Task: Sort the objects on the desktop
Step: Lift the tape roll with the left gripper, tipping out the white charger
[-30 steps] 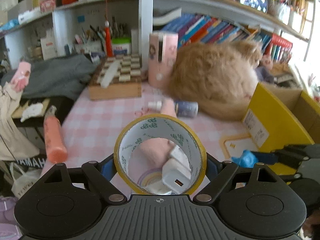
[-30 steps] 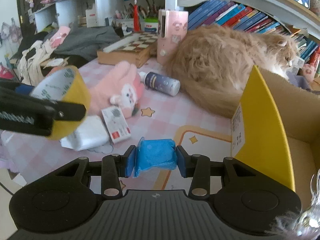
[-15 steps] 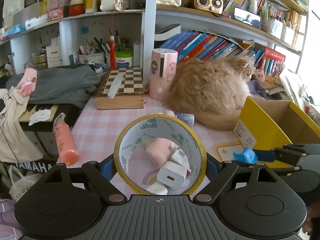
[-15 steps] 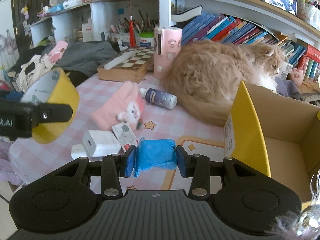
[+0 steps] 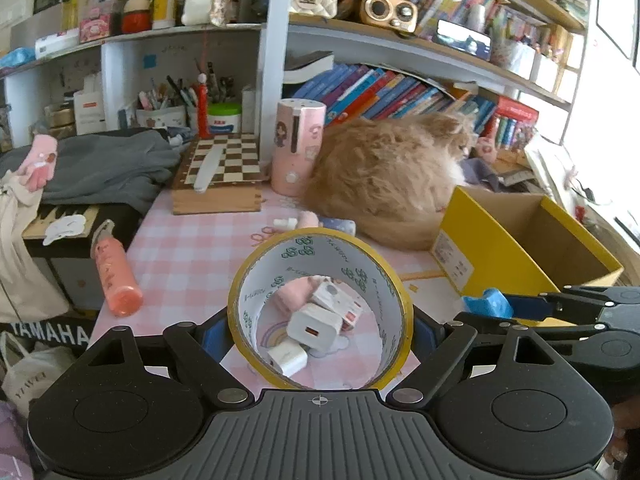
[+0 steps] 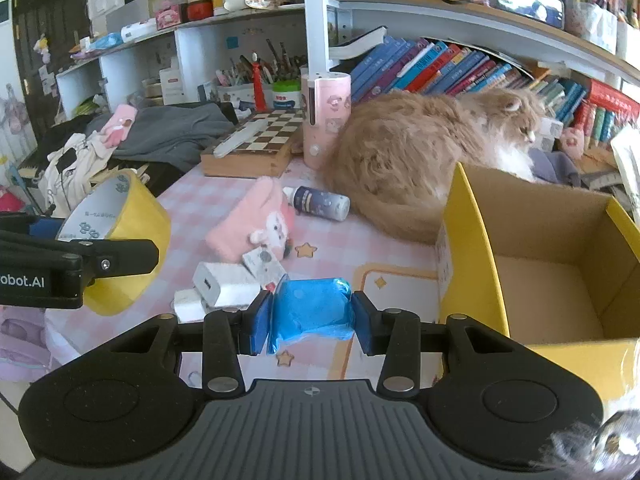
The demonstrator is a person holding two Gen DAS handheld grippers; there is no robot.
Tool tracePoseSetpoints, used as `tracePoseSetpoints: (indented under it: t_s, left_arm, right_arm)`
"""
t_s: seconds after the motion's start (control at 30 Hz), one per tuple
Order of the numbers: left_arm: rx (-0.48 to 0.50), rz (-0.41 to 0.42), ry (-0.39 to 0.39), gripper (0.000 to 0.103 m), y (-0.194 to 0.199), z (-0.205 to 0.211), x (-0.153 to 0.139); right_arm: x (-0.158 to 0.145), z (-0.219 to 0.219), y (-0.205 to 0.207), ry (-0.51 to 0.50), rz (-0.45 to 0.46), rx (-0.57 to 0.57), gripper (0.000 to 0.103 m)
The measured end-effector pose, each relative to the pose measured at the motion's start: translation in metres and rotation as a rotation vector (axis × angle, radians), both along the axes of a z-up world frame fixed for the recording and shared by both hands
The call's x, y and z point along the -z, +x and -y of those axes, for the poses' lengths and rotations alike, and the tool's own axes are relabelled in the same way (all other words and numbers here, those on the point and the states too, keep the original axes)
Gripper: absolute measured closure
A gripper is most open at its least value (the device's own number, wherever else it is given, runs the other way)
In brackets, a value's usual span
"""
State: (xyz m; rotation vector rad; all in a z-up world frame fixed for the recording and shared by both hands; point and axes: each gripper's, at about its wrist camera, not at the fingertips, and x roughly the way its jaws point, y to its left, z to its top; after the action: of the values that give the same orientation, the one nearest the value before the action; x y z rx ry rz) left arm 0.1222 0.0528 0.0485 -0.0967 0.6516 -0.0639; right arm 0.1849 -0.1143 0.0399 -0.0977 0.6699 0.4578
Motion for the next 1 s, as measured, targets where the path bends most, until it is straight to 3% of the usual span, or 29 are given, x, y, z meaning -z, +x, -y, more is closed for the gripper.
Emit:
tracePoseSetpoints:
  t_s: [0.23,0.5,0.67,1.0]
  left_arm:
    - [0.047,0.004,-0.032,0.016,-0.017,-0.001,-0.002]
    - [0.077,-0.038,-0.061,0.016,-0.051,-0.001,0.007]
    - [0.111,-0.078,-0.047,0.016,-0.074,0.001,0.016]
    - [0.173,-0.081,-0.049,0.016,-0.101,0.009,0.021]
  right_arm:
    - [0.000,0.008,-0.025,0.026,0.016,0.051,0.064]
    - [0.020,0.007,-0.066,0.041,-0.091,0.107,0.064]
    - [0.026,0.005,-0.093,0.042,-0.106,0.133,0.064]
    - [0.031,0.006,-0.130,0.037,-0.114,0.171,0.064]
